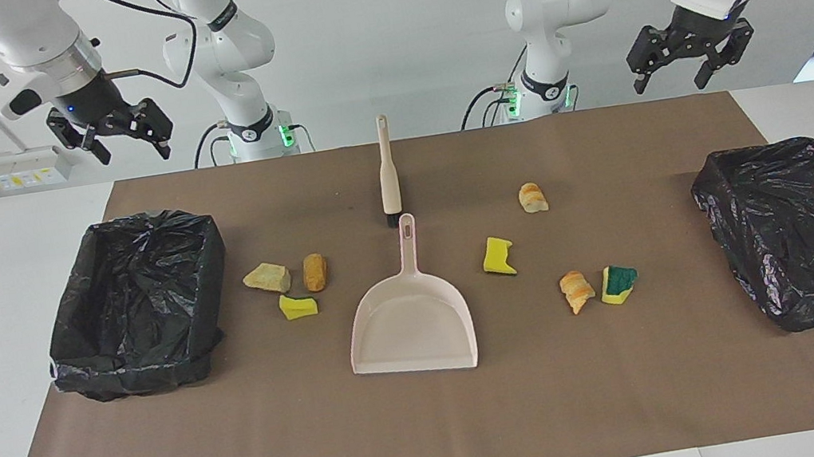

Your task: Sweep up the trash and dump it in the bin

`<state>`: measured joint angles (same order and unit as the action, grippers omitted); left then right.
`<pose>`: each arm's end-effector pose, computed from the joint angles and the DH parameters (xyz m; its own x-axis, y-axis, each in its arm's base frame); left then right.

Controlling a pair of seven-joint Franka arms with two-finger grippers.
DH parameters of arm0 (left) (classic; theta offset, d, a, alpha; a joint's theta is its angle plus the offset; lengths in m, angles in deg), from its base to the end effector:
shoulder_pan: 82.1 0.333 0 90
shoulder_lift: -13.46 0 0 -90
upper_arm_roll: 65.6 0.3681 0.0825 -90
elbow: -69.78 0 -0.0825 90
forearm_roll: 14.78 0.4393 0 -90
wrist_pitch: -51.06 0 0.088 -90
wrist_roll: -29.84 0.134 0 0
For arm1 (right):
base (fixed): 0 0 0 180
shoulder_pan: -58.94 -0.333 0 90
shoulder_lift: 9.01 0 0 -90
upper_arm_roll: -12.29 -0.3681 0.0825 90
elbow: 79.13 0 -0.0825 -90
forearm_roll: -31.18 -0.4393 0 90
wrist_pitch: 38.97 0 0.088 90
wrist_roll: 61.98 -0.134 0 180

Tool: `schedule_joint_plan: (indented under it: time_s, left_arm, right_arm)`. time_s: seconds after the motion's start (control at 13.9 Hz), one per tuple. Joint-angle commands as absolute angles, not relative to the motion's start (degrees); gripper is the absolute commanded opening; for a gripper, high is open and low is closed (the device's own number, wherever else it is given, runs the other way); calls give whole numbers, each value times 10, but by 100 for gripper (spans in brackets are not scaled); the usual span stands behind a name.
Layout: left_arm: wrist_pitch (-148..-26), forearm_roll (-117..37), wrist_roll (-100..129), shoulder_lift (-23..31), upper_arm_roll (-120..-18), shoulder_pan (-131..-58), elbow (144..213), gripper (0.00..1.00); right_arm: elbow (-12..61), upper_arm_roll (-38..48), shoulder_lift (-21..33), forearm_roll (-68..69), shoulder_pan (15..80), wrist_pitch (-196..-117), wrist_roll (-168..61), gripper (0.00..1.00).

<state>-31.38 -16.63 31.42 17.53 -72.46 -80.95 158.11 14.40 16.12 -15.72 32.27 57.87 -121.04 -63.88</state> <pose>0.5653 -0.0641 0.6951 0.9909 -0.1305 -0.0316 -0.1297 -0.9912 0.0245 0.5488 -0.0316 0.6740 0.9932 -0.0826 -0.0826 -0.0817 -0.9966 0.0139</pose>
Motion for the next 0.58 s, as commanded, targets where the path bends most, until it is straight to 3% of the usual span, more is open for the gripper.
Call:
schedule_joint_plan:
  time_s: [0.0,0.5]
  left_arm:
    - [-314,-171,318,183,-724,-805,1586,100]
    - [-311,-170,315,183,-723,-808,1586,100]
  right_arm:
    - [163,161,-174,323,583,-1214,-619,100]
    - [183,145,-160,314,518,-1269,-746,100]
